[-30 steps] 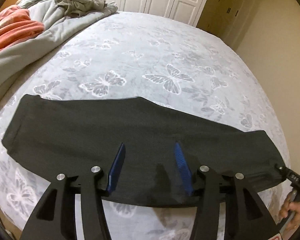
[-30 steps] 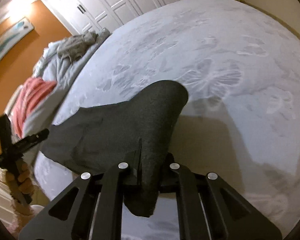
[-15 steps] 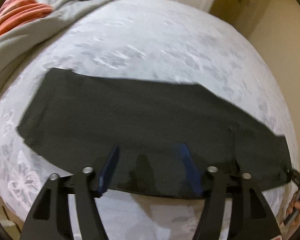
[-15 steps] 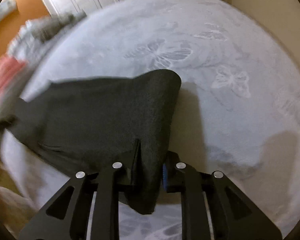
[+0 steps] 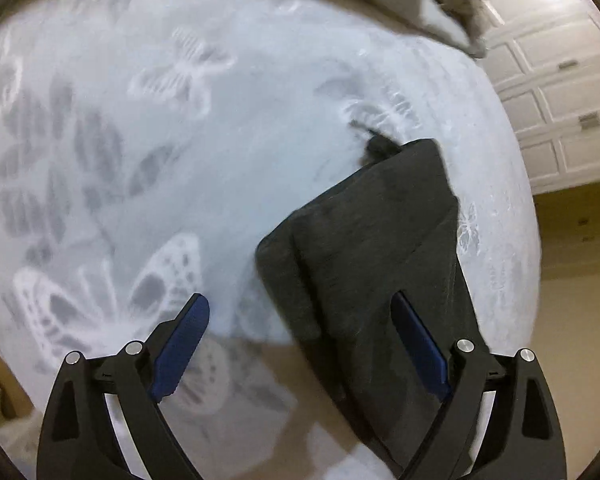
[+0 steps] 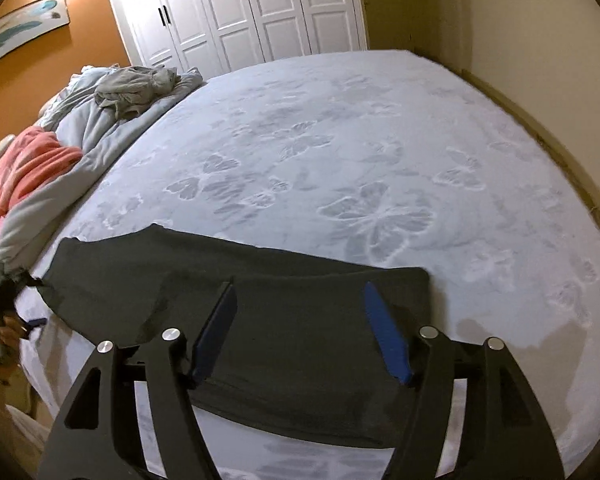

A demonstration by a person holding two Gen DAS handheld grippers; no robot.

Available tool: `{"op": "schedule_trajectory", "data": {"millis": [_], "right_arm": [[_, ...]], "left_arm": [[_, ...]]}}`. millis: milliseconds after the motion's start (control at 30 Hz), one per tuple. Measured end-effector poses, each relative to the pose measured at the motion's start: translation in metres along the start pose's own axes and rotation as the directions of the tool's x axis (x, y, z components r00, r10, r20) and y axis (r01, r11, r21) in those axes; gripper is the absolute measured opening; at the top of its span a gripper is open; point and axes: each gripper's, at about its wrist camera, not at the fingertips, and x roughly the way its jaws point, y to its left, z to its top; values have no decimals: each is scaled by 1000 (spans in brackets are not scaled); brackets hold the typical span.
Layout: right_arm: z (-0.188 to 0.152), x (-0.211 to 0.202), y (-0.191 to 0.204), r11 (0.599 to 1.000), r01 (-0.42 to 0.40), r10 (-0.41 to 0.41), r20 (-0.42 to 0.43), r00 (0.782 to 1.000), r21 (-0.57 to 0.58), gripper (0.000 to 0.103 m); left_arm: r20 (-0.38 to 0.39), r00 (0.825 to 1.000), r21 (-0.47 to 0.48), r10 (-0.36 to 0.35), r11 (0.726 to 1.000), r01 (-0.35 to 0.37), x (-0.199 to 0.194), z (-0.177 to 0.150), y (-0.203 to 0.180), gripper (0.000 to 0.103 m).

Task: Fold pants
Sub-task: 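Lift the folded end with the right tool and fold it over onto the pants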

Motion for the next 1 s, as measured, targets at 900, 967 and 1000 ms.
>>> {"op": "schedule_trajectory", "data": {"millis": [900,967,1000], "right_arm": [[-11,39,6,985,-171,174,-158,972,33,74],[-8,46,19,974,-224,226,-166,960,32,76],[-6,54,29,962,-272,274,-175,946,37,78]], "left_arm": [[-51,998,916,-47,395,65,-21,-339,-194,81],[-44,999,935,-30,350,52,-23,-353,-181,82],[-24,999,944,-35,330,34,-26,-360,-174,82]]}}
